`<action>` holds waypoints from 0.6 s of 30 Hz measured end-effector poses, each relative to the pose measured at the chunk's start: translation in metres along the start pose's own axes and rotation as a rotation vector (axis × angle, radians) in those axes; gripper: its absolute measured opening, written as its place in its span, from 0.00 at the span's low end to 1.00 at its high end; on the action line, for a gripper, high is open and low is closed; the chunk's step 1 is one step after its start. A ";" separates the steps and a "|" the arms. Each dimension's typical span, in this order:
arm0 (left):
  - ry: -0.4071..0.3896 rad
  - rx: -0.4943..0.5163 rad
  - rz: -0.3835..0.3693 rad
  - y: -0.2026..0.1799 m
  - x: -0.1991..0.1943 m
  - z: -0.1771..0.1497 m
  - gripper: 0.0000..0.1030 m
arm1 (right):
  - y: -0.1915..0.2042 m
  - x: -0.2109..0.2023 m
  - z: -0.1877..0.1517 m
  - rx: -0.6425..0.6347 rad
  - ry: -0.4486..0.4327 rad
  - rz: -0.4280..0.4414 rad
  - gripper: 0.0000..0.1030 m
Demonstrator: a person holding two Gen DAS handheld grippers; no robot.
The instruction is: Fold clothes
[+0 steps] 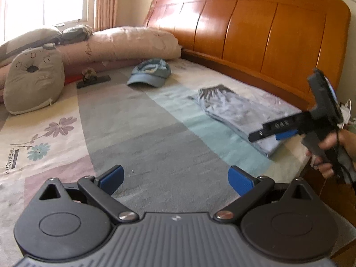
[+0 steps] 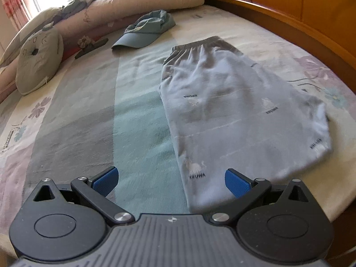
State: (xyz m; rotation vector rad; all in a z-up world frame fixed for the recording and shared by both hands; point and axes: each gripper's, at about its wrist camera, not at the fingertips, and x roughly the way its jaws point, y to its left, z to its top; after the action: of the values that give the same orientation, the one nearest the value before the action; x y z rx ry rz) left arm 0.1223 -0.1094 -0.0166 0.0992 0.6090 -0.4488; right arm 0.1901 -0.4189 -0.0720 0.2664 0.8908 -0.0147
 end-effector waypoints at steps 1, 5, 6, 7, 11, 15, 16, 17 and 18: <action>-0.008 0.003 0.000 -0.001 -0.001 0.000 0.99 | 0.001 -0.006 -0.003 0.000 -0.007 0.004 1.00; -0.025 0.054 -0.024 -0.011 -0.007 -0.001 0.99 | 0.009 -0.034 -0.019 -0.013 -0.037 0.014 1.00; -0.024 0.071 -0.037 -0.013 -0.008 0.000 0.99 | 0.010 -0.042 -0.025 -0.015 -0.047 0.010 1.00; -0.021 0.090 -0.049 -0.016 -0.009 0.001 0.99 | 0.012 -0.051 -0.033 -0.014 -0.059 0.003 1.00; -0.012 0.146 -0.046 -0.029 -0.009 0.003 0.99 | 0.020 -0.085 -0.061 -0.010 -0.104 -0.027 1.00; -0.022 0.143 -0.084 -0.039 -0.011 0.004 0.99 | 0.026 -0.119 -0.089 -0.007 -0.146 -0.058 1.00; -0.028 0.143 -0.089 -0.042 -0.012 0.004 0.99 | 0.027 -0.125 -0.096 -0.004 -0.155 -0.068 1.00; -0.036 0.144 -0.095 -0.046 -0.013 0.003 0.99 | 0.028 -0.132 -0.102 0.001 -0.163 -0.081 1.00; -0.040 0.145 -0.104 -0.049 -0.015 0.002 0.99 | 0.028 -0.136 -0.107 0.003 -0.167 -0.088 1.00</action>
State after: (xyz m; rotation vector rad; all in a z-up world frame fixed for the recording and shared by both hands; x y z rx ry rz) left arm 0.0911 -0.1486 -0.0048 0.1973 0.5437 -0.5944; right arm 0.0264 -0.3796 -0.0251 0.2250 0.7355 -0.1182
